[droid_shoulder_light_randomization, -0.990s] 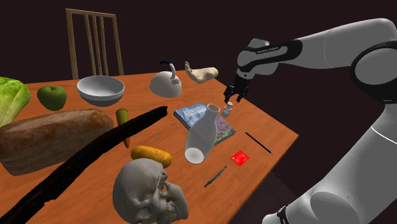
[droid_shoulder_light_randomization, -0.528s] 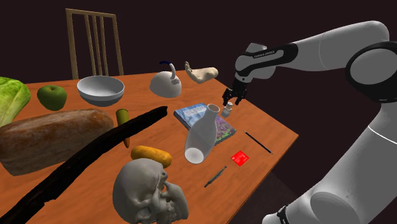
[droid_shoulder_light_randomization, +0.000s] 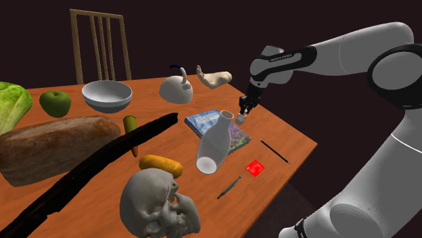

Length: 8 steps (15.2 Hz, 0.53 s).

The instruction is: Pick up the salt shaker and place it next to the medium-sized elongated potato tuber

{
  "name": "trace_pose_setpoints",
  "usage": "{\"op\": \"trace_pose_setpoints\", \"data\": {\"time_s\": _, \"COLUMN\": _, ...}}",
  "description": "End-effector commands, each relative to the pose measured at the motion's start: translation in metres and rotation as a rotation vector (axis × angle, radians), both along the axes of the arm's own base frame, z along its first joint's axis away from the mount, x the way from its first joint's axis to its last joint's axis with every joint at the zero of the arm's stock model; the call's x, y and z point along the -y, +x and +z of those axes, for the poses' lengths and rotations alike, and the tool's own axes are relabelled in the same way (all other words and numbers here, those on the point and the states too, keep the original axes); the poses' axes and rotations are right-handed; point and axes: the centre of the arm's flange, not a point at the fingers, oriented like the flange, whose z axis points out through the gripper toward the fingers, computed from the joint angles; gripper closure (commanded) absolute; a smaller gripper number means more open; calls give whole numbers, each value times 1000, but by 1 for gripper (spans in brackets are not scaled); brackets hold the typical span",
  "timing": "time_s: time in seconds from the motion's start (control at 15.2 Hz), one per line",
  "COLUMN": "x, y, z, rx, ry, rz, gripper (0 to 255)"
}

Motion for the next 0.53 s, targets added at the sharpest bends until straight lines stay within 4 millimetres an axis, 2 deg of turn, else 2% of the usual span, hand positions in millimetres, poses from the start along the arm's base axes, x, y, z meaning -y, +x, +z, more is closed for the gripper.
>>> {"op": "trace_pose_setpoints", "data": {"time_s": 0.0, "x": 0, "y": 0, "z": 0, "rx": 0, "ry": 0, "rz": 0, "gripper": 255}}
{"op": "trace_pose_setpoints", "data": {"time_s": 0.33, "x": 0, "y": 0, "z": 0, "rx": 0, "ry": 0, "rz": 0, "gripper": 255}}
{"op": "trace_pose_setpoints", "data": {"time_s": 0.46, "x": 0, "y": 0, "z": 10, "rx": 0, "ry": 0, "rz": 0, "gripper": 255}}
